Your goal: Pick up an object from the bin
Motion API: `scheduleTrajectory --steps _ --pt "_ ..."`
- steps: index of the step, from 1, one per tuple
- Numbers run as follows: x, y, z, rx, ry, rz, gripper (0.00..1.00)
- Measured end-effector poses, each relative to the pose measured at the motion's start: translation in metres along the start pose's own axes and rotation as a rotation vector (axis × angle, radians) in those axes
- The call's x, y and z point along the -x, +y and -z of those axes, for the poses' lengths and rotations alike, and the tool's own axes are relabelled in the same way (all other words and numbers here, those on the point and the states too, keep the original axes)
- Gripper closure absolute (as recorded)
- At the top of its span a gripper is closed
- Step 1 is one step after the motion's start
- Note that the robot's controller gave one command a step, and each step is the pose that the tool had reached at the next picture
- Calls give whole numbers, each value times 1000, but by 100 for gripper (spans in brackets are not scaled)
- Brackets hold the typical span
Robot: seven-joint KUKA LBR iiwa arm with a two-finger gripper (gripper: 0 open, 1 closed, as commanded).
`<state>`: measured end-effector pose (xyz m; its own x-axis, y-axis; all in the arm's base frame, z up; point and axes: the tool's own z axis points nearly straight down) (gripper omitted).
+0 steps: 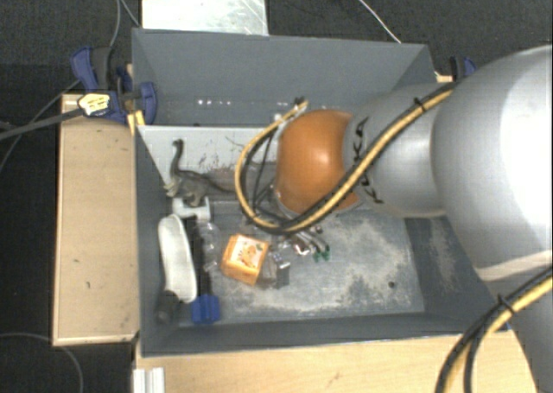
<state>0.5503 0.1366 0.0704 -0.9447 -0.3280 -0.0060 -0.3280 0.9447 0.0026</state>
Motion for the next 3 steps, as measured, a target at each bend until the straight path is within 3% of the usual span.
scheduleTrajectory --steps 1,2,3 --pt "9 14 0 -4 -11 330 0" --pt "22 32 4 -2 -18 338 100" --pt "22 32 4 -2 -18 337 100"
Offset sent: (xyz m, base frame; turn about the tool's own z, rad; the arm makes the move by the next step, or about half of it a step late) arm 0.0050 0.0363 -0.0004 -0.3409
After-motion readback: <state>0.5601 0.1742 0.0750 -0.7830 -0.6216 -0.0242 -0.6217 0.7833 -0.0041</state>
